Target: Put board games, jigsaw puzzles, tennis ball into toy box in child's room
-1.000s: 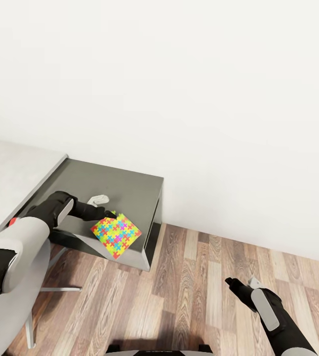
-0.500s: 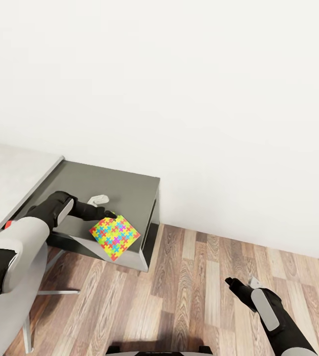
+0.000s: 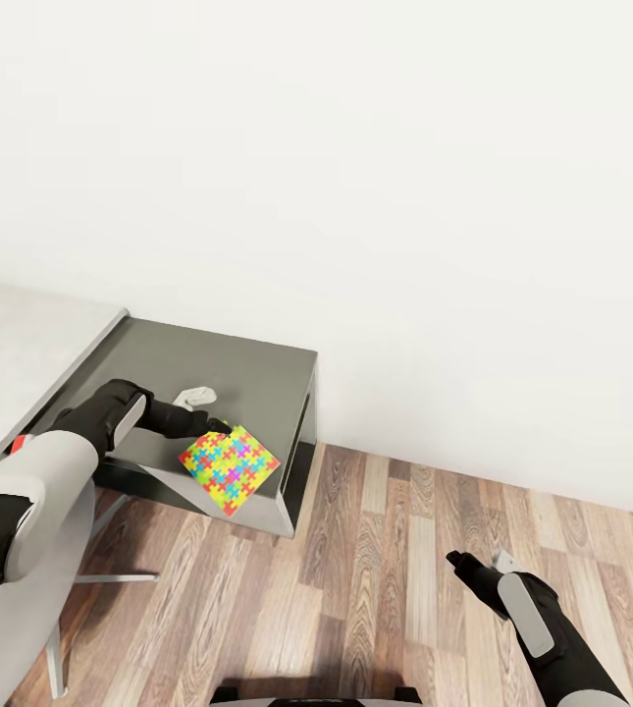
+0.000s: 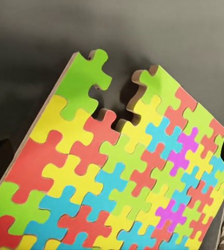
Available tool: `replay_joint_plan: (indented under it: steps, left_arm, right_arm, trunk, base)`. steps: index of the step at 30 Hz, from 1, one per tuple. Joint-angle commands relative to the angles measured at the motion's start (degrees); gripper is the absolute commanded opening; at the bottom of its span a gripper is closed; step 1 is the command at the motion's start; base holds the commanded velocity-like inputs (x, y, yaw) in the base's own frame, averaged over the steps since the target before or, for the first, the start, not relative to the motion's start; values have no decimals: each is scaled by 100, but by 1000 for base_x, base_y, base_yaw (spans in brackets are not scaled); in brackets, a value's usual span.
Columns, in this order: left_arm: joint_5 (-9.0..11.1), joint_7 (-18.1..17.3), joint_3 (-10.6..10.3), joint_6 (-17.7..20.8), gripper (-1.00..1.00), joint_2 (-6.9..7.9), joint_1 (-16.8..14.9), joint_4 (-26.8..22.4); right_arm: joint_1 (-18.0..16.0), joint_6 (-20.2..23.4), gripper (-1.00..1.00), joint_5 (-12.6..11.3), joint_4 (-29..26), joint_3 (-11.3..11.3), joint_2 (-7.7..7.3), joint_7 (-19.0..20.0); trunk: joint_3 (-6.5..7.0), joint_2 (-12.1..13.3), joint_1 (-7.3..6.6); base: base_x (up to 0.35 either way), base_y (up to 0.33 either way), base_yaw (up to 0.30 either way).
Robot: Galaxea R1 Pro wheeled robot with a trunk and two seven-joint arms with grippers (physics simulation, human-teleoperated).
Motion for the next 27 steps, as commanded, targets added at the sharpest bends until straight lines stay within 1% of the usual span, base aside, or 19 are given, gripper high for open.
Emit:
replay_joint_plan:
  steps: [1,11,14,16,17,18,19,20,21,23,27]
  left_arm:
    - [31,-6,-30,36,100,5,-3,-7]
    - [45,-13,-8,26,100,17,-3,-7]
    - [58,-85,16,21,100,59,-3,-18]
    - [62,-293,23,10,100,148,-3,-48]
    - [64,-522,28,2,100,211,-3,-62]
    - [62,-657,28,-2,100,242,-3,-68]
    - [54,-949,32,-11,100,299,-3,-80]
    - [48,-1091,32,-14,100,325,-3,-86]
    - [37,-1347,30,-18,100,368,-3,-110]
    - [25,-1605,21,-20,100,424,-3,-154]
    - [11,-1796,-2,-13,100,471,-3,-195]
  right_arm:
    - [-2,25,100,-60,-12,0,-5,-48]
    - [-2,24,100,-60,-12,0,0,-43]
    - [-2,25,100,-60,-12,0,0,-40]
    - [-2,26,100,-60,-10,3,0,-40]
    - [-2,27,100,-60,-11,5,0,-39]
    - [-2,27,100,-60,-11,6,0,-39]
    - [-2,27,100,-60,-11,7,2,-39]
    - [-2,27,100,-60,-11,8,4,-39]
    - [-2,24,100,-60,-11,8,6,-39]
    - [-2,21,100,-60,-11,9,7,-39]
    - [-2,19,100,-60,-10,9,9,-29]
  trunk:
    - [-9,-10,3]
    - [-9,-10,3]
    - [-9,-10,3]
    - [-9,-10,3]
    - [-9,-10,3]
    - [-9,-10,3]
    - [-9,-10,3]
    - [-9,-10,3]
    - [-9,-10,3]
    - [-9,-10,3]
    - [-9,-10,3]
  base:
    - [-1,0,0]
    - [0,0,0]
    - [0,0,0]
    - [0,0,0]
    - [0,0,0]
    - [0,0,0]
    - [0,0,0]
    - [0,0,0]
    - [0,0,0]
    - [0,0,0]
    - [0,0,0]
